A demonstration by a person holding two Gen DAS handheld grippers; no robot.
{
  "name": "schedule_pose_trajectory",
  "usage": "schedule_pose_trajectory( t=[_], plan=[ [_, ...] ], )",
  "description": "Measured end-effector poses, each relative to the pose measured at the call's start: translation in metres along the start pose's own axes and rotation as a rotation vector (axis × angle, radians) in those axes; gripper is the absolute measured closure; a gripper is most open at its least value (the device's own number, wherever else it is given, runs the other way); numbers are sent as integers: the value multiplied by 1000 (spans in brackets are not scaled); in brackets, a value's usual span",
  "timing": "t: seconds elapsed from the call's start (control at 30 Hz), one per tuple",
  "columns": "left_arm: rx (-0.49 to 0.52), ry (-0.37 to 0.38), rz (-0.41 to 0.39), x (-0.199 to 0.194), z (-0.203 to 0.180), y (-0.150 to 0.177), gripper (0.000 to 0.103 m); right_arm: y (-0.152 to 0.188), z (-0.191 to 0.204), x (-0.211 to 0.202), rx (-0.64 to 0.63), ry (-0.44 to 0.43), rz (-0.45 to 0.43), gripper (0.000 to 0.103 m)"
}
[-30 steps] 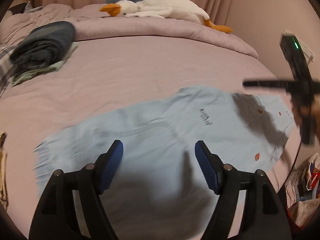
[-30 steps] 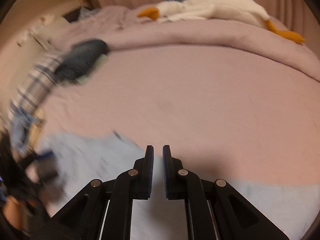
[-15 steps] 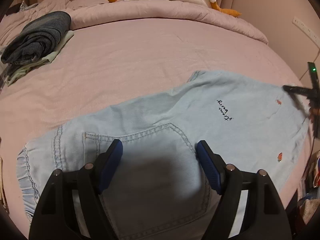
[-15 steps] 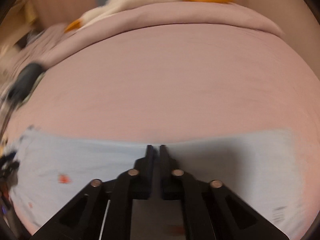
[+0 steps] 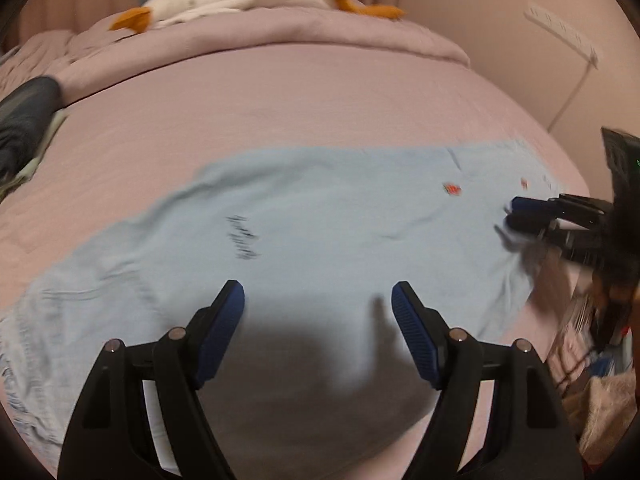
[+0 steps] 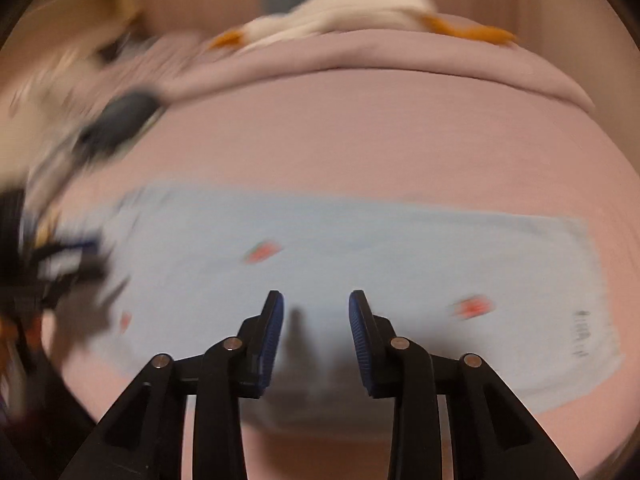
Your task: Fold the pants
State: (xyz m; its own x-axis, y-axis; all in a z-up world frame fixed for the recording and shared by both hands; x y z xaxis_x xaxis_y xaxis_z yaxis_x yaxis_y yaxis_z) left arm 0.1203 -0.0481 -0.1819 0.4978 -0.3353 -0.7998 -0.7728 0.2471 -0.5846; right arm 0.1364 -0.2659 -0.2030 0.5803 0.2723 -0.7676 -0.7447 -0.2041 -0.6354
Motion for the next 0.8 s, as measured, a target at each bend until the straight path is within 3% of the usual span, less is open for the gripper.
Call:
schedule_pose_trajectory(
  t=[0.07, 0.13, 0.2, 0.33, 0.4, 0.5, 0.57, 0.67, 0.73, 0.8],
  plan=[
    [32, -20, 33, 8, -5, 7, 27, 10, 11, 12, -115, 80, 28, 70],
    [52, -52, 37, 8, 5, 19, 25, 20, -6, 11, -142, 136, 31, 70],
    [36, -53, 18, 0, 19, 27, 25, 25, -52, 6, -37, 166, 25, 70],
    [27, -45, 12, -10, 28, 33, 26, 36, -168, -14, 177, 366, 26, 69],
    [21, -58, 20, -9, 28, 31, 26, 39, -221, -31, 345, 360, -8, 75],
    [-33, -27, 32, -8, 26, 21, 26, 41, -261, -64, 571, 426, -92, 62],
    [-87, 49, 24, -8, 24, 11, 26, 52, -273, -78, 709, 273, -185, 55],
    [-125, 143, 12, -7, 12, -2, 25, 73, -278, -68, 866, 69, -191, 54],
    [-147, 218, 20, -1, 1, -11, 25, 81, -280, -52, 941, -29, -182, 54],
    [-180, 293, 35, 8, -10, -21, 25, 85, -272, -46, 990, -73, -197, 54]
  ],
)
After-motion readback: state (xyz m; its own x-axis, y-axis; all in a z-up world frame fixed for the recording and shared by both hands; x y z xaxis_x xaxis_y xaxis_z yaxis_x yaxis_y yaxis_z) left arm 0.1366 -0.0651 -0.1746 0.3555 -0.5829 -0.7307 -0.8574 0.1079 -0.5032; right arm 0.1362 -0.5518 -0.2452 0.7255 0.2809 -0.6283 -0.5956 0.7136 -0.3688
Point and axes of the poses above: each gripper's, at about its wrist camera, not at the fingertips, and x roughly the way its jaws point, z to its left, y to its underside, the point moved 1 cm from there along x, roughly the way its jaws point
